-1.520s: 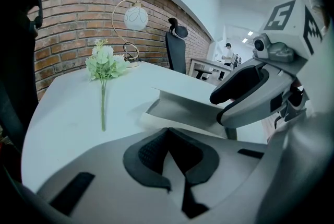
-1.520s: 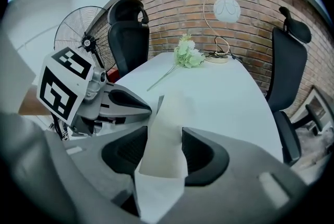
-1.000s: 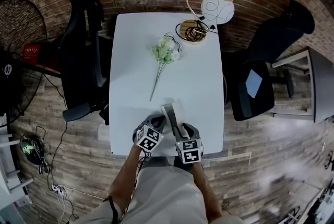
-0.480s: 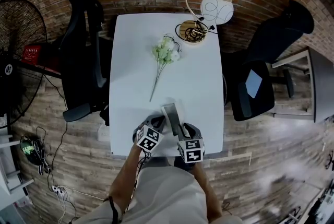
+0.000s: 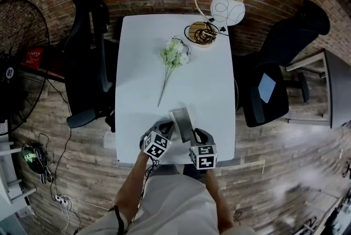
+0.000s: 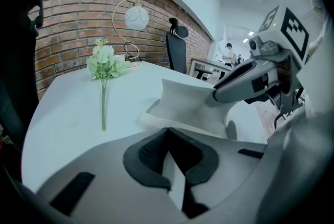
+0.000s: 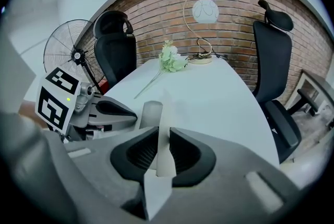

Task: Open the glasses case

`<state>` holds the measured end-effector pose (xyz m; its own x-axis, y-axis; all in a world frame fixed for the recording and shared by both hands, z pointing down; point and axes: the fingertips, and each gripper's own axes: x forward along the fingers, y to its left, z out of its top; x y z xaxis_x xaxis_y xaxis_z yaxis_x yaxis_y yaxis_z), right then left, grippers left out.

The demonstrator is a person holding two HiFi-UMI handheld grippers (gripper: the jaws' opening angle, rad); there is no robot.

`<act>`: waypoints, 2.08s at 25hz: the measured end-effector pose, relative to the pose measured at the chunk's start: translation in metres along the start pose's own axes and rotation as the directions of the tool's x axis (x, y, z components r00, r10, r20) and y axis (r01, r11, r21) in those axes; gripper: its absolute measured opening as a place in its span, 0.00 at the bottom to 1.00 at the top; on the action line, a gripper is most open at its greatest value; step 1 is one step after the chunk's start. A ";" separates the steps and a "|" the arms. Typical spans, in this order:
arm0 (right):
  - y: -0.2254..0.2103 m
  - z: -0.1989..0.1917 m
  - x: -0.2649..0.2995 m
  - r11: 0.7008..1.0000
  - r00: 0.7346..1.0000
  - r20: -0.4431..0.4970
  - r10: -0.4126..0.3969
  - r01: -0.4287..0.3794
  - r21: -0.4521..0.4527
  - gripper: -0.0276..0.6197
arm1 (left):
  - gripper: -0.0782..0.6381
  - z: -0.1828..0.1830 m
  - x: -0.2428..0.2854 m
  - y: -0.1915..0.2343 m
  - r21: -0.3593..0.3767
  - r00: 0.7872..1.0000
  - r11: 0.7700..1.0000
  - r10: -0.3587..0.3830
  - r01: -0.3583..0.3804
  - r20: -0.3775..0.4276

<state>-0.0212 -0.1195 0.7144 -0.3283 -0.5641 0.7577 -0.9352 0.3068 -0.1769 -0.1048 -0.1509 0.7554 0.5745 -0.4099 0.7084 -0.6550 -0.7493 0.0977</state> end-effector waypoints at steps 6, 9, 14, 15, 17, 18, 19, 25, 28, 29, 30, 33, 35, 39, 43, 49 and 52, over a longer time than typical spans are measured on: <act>-0.004 0.000 0.001 1.000 1.000 0.006 -0.003 0.003 0.013 0.14 | 0.12 -0.001 0.001 0.001 0.000 1.000 1.000 -0.002 0.002 0.001; -0.006 0.000 0.002 1.000 1.000 0.006 -0.008 0.008 0.020 0.14 | 0.12 -0.001 0.000 0.001 0.000 1.000 1.000 -0.003 0.003 -0.002; -0.011 0.000 0.003 0.999 1.000 0.006 -0.019 0.018 0.029 0.12 | 0.12 -0.001 0.000 0.001 -0.001 1.000 1.000 -0.001 0.001 0.000; -0.012 0.000 0.003 0.999 1.000 0.006 -0.021 0.021 0.030 0.12 | 0.12 -0.001 0.000 0.001 -0.001 1.000 1.000 0.000 0.000 0.001; -0.014 -0.001 0.003 0.999 1.000 0.006 -0.026 0.026 0.031 0.11 | 0.12 0.000 0.000 0.001 0.003 1.000 1.000 0.000 0.000 -0.001; -0.015 -0.001 0.003 0.999 1.000 0.005 -0.029 0.029 0.033 0.11 | 0.12 -0.001 0.000 0.000 0.004 1.000 1.000 0.000 0.000 -0.003; -0.016 -0.001 0.003 0.999 0.999 0.004 -0.032 0.032 0.034 0.11 | 0.12 -0.001 0.000 0.000 0.005 1.000 1.000 -0.001 0.001 -0.004; -0.020 -0.004 0.007 0.998 0.999 -0.004 -0.045 0.045 0.036 0.10 | 0.12 -0.002 0.000 0.001 -0.003 1.000 1.000 -0.001 0.001 -0.010; -0.022 -0.006 0.009 0.998 0.999 -0.005 -0.047 0.048 0.030 0.10 | 0.12 -0.002 0.000 0.001 -0.008 1.000 1.000 -0.003 0.003 -0.012; -0.022 -0.006 0.009 0.998 0.999 -0.004 -0.050 0.050 0.029 0.10 | 0.12 -0.002 0.000 0.001 -0.009 1.000 1.000 -0.003 0.003 -0.012; -0.023 -0.006 0.009 0.998 0.999 -0.004 -0.053 0.054 0.029 0.10 | 0.12 -0.002 0.000 0.001 -0.010 1.000 1.000 -0.003 0.003 -0.013; -0.027 -0.007 0.010 0.998 0.998 -0.006 -0.064 0.065 0.025 0.10 | 0.12 -0.002 0.000 0.001 -0.010 1.000 1.000 -0.004 0.004 -0.016; -0.029 -0.007 0.010 0.998 0.998 -0.006 -0.068 0.068 0.019 0.10 | 0.12 -0.002 0.000 0.001 -0.009 1.000 1.000 -0.004 0.004 -0.017; -0.027 -0.004 0.009 0.998 0.998 0.001 -0.066 0.066 -0.002 0.10 | 0.12 -0.001 0.000 0.001 -0.009 1.000 1.000 -0.003 0.003 -0.019; -0.032 -0.007 0.010 0.997 0.997 0.000 -0.074 0.073 -0.016 0.10 | 0.12 -0.001 0.001 0.000 -0.011 1.000 1.000 -0.002 0.002 -0.019; -0.027 -0.005 0.008 0.997 0.998 0.016 -0.065 0.066 -0.049 0.10 | 0.12 0.000 -0.001 0.000 -0.009 1.000 1.000 0.004 -0.004 -0.013; -0.023 -0.002 0.005 0.996 0.998 0.026 -0.057 0.058 -0.065 0.10 | 0.12 0.003 -0.003 -0.001 -0.009 1.000 1.000 0.005 -0.005 0.000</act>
<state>-0.0012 -0.1281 0.7232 -0.2781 -0.6001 0.7500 -0.9421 0.3226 -0.0912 -0.1045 -0.1508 0.7515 0.5718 -0.4135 0.7086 -0.6620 -0.7427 0.1007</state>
